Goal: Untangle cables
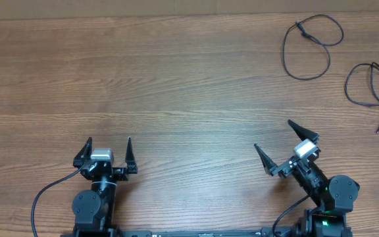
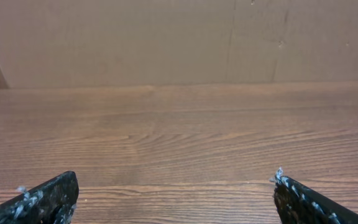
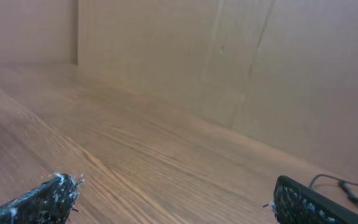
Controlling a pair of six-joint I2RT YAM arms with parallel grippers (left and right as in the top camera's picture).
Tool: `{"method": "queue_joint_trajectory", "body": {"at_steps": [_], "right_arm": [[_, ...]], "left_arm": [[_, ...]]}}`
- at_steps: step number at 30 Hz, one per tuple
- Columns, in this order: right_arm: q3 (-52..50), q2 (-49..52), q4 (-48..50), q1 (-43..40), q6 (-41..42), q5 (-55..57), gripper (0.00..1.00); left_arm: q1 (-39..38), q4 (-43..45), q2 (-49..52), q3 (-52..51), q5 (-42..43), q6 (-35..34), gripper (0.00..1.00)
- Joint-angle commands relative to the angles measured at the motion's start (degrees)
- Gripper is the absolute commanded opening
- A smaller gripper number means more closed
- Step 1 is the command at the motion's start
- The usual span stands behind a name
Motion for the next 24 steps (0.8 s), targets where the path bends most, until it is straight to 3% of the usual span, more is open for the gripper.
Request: {"method": "queue_joint_trajectory", "body": {"at_steps": [1, 24], "right_arm": [[-0.61, -1.33, 0.04, 0.46, 0.09, 1.92, 1.00], [-0.63, -7.87, -14.62, 6.82, 2.03, 16.55, 1.00]], "left_arm": [[-0.04, 0.04, -0.61, -0.22, 0.55, -0.55, 1.00], [-0.04, 0.04, -0.61, -0.22, 0.55, -0.55, 1.00]]}}
